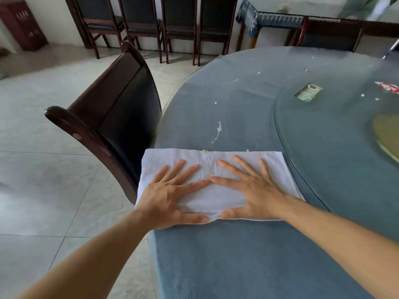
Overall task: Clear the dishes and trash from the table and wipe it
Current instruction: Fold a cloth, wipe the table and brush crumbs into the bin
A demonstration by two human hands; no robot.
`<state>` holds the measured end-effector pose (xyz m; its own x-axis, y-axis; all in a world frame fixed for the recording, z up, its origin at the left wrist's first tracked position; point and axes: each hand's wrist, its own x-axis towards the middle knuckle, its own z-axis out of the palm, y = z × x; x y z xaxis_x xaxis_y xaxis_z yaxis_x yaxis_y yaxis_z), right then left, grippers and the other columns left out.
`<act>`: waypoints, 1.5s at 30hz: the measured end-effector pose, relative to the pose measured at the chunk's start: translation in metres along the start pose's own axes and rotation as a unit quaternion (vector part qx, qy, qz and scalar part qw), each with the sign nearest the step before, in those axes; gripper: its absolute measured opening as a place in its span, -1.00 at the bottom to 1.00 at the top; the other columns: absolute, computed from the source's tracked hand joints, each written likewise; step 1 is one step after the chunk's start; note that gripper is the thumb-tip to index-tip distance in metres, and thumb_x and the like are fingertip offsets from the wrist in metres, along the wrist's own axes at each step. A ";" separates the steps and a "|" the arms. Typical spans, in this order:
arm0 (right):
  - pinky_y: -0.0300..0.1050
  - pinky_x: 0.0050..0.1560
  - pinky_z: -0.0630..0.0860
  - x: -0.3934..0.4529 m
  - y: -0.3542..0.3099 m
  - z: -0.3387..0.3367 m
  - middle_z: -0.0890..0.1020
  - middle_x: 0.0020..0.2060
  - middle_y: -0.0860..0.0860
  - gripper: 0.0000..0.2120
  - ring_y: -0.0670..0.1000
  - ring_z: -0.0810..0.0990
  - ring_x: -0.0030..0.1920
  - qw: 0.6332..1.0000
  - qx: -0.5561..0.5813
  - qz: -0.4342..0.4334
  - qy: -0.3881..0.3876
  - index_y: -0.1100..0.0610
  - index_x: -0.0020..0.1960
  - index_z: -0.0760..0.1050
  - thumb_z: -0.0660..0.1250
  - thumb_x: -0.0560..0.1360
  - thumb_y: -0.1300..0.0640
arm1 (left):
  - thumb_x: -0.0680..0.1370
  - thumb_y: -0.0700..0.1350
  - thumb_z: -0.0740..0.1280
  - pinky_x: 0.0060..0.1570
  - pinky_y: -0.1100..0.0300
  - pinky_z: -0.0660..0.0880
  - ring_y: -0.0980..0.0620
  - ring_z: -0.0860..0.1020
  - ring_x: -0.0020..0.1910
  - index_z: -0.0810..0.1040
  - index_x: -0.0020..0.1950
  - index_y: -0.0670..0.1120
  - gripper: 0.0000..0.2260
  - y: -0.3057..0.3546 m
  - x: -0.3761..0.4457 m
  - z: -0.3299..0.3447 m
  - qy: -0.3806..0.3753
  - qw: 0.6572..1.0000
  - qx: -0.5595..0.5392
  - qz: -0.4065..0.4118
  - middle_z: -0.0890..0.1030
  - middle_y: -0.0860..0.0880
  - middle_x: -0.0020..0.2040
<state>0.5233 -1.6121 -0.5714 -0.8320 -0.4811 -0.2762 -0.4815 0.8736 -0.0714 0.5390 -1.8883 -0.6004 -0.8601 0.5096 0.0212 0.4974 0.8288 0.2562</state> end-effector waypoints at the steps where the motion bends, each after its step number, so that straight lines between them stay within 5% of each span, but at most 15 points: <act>1: 0.55 0.45 -0.35 0.007 0.002 -0.002 -0.39 0.55 -0.37 -0.19 -0.07 -0.51 0.57 1.000 0.002 0.004 0.000 -0.64 0.43 -0.27 -0.09 0.25 -0.73 | 0.33 0.66 0.10 0.60 -0.05 -0.20 0.17 -0.30 0.61 -0.12 0.47 0.59 -0.23 -0.007 0.007 -0.001 -0.004 1.000 0.002 0.003 -0.16 0.33 0.63; 14: 0.54 0.46 -0.34 0.095 0.029 -0.027 -0.39 0.55 -0.39 -0.23 -0.10 -0.50 0.57 0.999 0.012 0.042 0.007 -0.61 0.48 -0.22 0.04 0.37 -0.68 | 0.33 0.65 0.12 0.61 0.01 -0.18 0.19 -0.22 0.62 0.02 0.49 0.56 -0.25 -0.083 0.097 -0.018 -0.013 0.999 -0.001 0.035 -0.07 0.33 0.63; 23: 0.52 0.48 -0.25 0.173 0.058 -0.055 -0.41 0.55 -0.37 -0.18 -0.06 -0.46 0.59 0.995 0.009 0.102 0.008 -0.60 0.46 -0.31 -0.14 0.28 -0.73 | 0.33 0.65 0.09 0.58 0.02 -0.29 0.17 -0.31 0.61 -0.12 0.46 0.60 -0.25 -0.151 0.197 -0.037 -0.057 0.994 0.008 0.092 -0.20 0.34 0.61; 33: 0.56 0.46 -0.25 0.244 0.095 -0.081 -0.43 0.54 -0.36 -0.10 -0.06 -0.46 0.59 0.984 0.048 0.174 0.008 -0.57 0.50 -0.26 -0.09 0.22 -0.74 | 0.20 0.73 -0.14 0.56 0.05 -0.32 0.13 -0.26 0.63 -0.17 0.38 0.67 -0.26 -0.212 0.319 -0.052 -0.068 0.980 0.012 0.189 -0.19 0.35 0.59; 45: 0.58 0.46 -0.27 0.298 0.141 -0.096 -0.44 0.52 -0.41 -0.17 -0.07 -0.45 0.59 0.975 0.062 0.212 0.029 -0.63 0.45 -0.27 0.11 0.33 -0.67 | 0.20 0.73 -0.08 0.59 0.00 -0.28 0.23 -0.33 0.58 -0.09 0.46 0.61 -0.18 -0.240 0.414 -0.061 -0.108 0.967 0.013 0.232 -0.18 0.37 0.60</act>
<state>0.1813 -1.6392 -0.5720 -0.9648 -0.0752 -0.2521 -0.0571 0.9953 -0.0782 0.0569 -1.8909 -0.5946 -0.5026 0.8613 -0.0741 0.8284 0.5044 0.2436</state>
